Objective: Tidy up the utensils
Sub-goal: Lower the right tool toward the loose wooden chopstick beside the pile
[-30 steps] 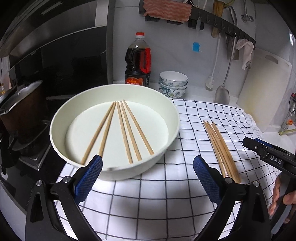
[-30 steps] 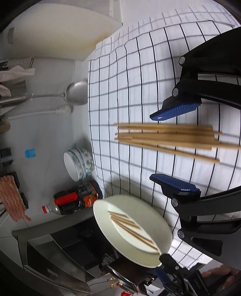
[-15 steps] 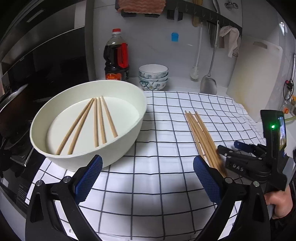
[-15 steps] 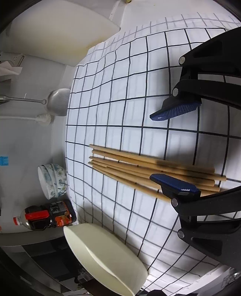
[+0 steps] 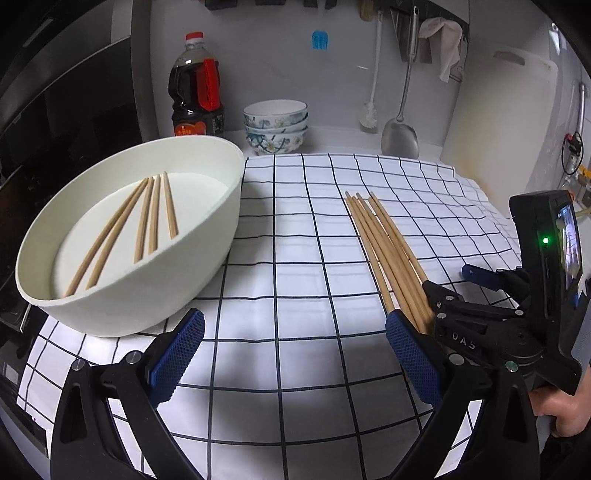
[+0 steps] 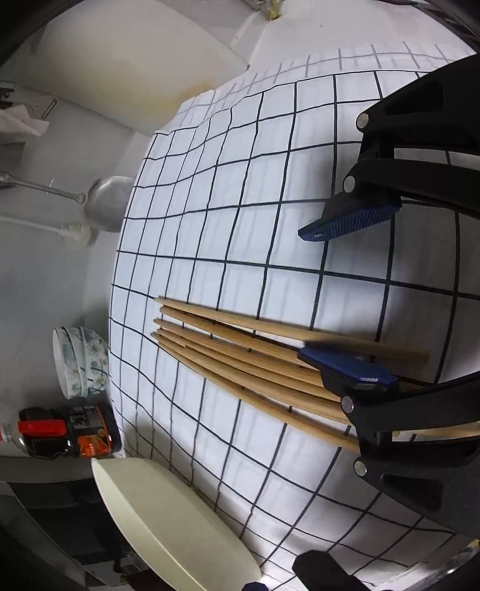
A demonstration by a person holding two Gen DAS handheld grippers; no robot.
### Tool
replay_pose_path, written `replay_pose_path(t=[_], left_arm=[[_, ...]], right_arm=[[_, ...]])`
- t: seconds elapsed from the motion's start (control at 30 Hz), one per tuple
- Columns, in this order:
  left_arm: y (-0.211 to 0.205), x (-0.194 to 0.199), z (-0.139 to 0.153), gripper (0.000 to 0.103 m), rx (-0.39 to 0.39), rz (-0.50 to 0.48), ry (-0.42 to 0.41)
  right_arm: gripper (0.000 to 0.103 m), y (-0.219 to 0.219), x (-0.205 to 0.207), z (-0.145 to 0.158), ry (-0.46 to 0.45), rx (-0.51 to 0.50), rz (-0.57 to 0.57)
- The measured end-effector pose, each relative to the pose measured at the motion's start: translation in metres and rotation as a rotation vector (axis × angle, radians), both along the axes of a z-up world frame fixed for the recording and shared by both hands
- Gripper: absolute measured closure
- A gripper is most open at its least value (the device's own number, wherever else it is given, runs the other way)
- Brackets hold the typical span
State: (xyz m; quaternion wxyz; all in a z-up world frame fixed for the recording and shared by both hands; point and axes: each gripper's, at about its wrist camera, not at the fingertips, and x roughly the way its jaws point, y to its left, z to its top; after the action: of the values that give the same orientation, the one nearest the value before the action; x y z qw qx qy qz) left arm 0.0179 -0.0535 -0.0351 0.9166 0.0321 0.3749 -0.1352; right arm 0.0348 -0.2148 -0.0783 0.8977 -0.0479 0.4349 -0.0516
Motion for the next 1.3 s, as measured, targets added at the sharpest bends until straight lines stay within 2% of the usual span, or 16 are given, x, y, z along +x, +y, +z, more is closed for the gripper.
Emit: replay_pose_path(t=[0.1,0.2,0.57,0.77,1.0,1.3], left_arm=[[-0.003,0.003,-0.004,0.006,-0.001,0.003,0.015],[-0.008,0.006,-0.008,0.006,-0.001,0.0,0.03],[-0.033,0.018,-0.022,0.006,0.041,-0.009,0.072],[-0.043,0.021,-0.028,0.006,0.06,-0.015,0.09],[-0.057,0.02,-0.036,0.006,0.113,-0.031,0.095],[-0.058,0.031,-0.042,0.006,0.144,-0.014,0.161]], right_arm=[[0.047,0.001,0.001,-0.001,-0.005,-0.006,0.007],[0.053,-0.004,0.002,-0.001,-0.003,0.024,0.01],[0.053,-0.039,0.002,-0.001,-0.005,0.064,-0.061],[0.053,-0.061,0.002,-0.003,0.001,0.123,-0.096],[0.053,-0.058,0.002,-0.002,-0.001,0.117,-0.081],[0.053,-0.059,0.002,-0.003,-0.003,0.119,-0.082]])
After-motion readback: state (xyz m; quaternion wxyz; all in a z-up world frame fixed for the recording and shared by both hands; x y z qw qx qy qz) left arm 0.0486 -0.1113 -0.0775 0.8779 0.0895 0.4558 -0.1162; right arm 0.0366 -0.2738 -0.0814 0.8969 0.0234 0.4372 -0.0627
